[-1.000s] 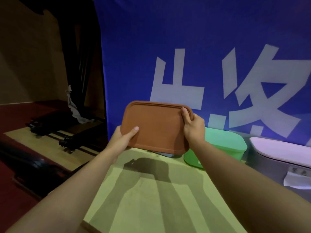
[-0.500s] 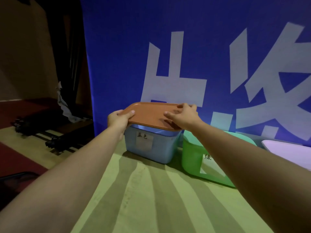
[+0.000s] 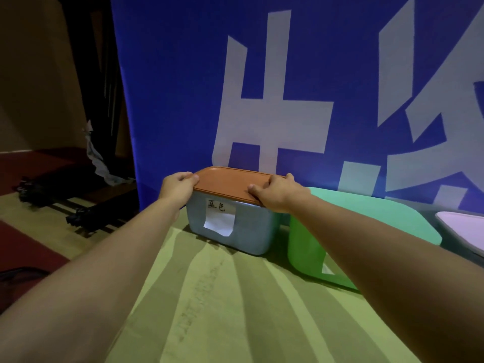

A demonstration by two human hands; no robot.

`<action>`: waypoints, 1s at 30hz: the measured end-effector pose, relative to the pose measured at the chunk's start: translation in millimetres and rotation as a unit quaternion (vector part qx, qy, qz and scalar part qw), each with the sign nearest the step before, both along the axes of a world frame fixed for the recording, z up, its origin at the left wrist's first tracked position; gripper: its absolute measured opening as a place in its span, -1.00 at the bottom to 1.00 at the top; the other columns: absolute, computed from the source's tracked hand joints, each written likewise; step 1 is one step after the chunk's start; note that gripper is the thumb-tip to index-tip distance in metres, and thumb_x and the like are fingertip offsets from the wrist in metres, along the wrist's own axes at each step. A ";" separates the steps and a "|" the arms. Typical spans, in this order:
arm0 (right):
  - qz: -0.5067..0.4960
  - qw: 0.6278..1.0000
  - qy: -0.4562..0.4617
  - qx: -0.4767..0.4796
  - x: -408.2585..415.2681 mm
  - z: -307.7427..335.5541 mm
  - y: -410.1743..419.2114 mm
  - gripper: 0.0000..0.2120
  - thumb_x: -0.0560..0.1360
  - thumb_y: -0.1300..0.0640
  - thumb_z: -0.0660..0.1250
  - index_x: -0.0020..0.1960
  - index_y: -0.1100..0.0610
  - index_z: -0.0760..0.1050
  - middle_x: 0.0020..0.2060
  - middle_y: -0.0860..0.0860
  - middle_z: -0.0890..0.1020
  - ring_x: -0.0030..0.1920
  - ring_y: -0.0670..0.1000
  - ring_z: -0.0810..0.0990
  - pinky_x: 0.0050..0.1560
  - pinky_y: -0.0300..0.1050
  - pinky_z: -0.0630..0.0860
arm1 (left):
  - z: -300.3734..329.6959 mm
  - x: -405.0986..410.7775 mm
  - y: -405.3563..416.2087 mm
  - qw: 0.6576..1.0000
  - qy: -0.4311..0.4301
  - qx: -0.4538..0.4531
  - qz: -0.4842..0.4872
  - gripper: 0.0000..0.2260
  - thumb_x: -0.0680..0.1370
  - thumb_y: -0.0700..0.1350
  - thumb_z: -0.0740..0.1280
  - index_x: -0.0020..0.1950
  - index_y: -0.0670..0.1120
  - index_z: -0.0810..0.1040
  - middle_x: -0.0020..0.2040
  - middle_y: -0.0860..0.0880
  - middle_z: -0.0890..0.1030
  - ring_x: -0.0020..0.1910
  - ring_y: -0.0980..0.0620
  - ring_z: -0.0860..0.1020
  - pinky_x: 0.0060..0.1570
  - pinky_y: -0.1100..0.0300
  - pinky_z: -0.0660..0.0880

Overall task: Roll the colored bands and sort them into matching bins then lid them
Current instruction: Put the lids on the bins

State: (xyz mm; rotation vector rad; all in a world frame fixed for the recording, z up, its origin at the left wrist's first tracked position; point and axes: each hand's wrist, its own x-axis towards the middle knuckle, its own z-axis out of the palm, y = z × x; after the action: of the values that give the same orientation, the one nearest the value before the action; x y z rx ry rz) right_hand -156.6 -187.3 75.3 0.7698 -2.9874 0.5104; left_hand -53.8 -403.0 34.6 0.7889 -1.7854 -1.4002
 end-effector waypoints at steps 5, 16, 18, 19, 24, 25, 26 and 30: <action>0.023 0.999 -0.002 0.031 5.4 0.1 -2.5 -0.16 0.47 -0.55 0.09 0.54 -0.01 0.29 0.46 0.17 0.42 0.46 0.26 0.38 0.47 0.28 0.30 | -2.3 6.7 -11.6 1.000 -0.004 0.017 -0.016 -0.67 0.66 -0.05 0.31 0.43 0.00 0.52 0.28 -0.07 0.59 0.23 -0.08 0.56 0.32 -0.10 0.52; -0.001 0.998 -0.004 0.070 11.5 9.6 -2.3 -0.18 0.50 -0.54 0.07 0.59 -0.07 0.21 0.57 0.19 0.26 0.54 0.32 0.24 0.53 0.29 0.08 | -3.4 9.7 -10.3 0.999 -0.013 0.013 -0.038 -0.58 0.67 -0.02 0.33 0.53 -0.05 0.43 0.36 -0.08 0.55 0.29 -0.09 0.54 0.34 -0.07 0.51; -0.004 0.999 -0.001 0.054 13.4 9.9 -0.4 -0.16 0.51 -0.53 0.07 0.63 -0.06 0.13 0.64 0.21 0.04 0.58 0.35 0.17 0.55 0.32 0.00 | -4.9 8.7 -8.5 0.999 -0.024 0.008 -0.041 -0.58 0.68 0.07 0.27 0.53 0.03 0.42 0.37 -0.05 0.54 0.29 -0.10 0.53 0.34 -0.13 0.51; -0.005 0.999 -0.001 0.049 13.7 9.4 0.5 -0.15 0.51 -0.53 0.06 0.63 -0.05 0.11 0.65 0.21 -0.01 0.58 0.35 0.16 0.56 0.33 -0.02 | -5.5 7.9 -7.4 0.999 -0.022 0.009 -0.044 -0.58 0.68 0.11 0.24 0.53 0.05 0.40 0.37 -0.04 0.52 0.29 -0.10 0.52 0.33 -0.14 0.51; 0.004 0.998 0.035 0.047 13.6 5.2 1.4 -0.16 0.51 -0.53 0.04 0.58 0.01 0.24 0.62 0.19 0.11 0.53 0.31 0.30 0.51 0.39 0.04 | -8.7 7.1 -7.1 0.997 0.002 0.003 -0.072 -0.57 0.71 0.14 0.18 0.58 0.10 0.34 0.46 -0.02 0.46 0.40 -0.08 0.46 0.42 -0.15 0.43; 0.007 0.998 0.052 0.041 13.6 4.7 1.2 -0.18 0.51 -0.52 0.06 0.55 0.02 0.28 0.60 0.18 0.16 0.50 0.31 0.33 0.49 0.38 0.10 | -9.2 7.5 -6.9 0.997 0.013 0.007 -0.075 -0.57 0.71 0.13 0.18 0.58 0.11 0.34 0.46 -0.01 0.46 0.40 -0.07 0.46 0.43 -0.14 0.43; 0.008 0.997 0.068 0.031 13.7 4.2 1.6 -0.19 0.51 -0.52 0.08 0.51 0.03 0.33 0.58 0.18 0.21 0.47 0.32 0.35 0.46 0.37 0.15 | -9.4 7.9 -5.9 0.997 0.022 0.013 -0.076 -0.57 0.71 0.12 0.19 0.58 0.11 0.34 0.45 -0.01 0.47 0.39 -0.05 0.47 0.43 -0.13 0.43; -0.014 0.996 0.087 0.027 7.5 2.2 4.5 -0.20 0.51 -0.51 0.06 0.42 0.08 0.46 0.50 0.19 0.32 0.43 0.33 0.38 0.44 0.31 0.20 | -8.2 2.4 1.4 0.997 0.001 0.013 -0.079 -0.60 0.71 0.14 0.18 0.53 0.06 0.41 0.37 -0.01 0.54 0.34 -0.05 0.50 0.42 -0.12 0.43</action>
State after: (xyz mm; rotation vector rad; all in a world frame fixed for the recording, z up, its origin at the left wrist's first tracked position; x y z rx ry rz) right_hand -149.1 -182.7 77.5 0.7338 -2.8564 0.3425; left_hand -51.4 -401.6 26.4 0.6711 -1.8654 -1.5270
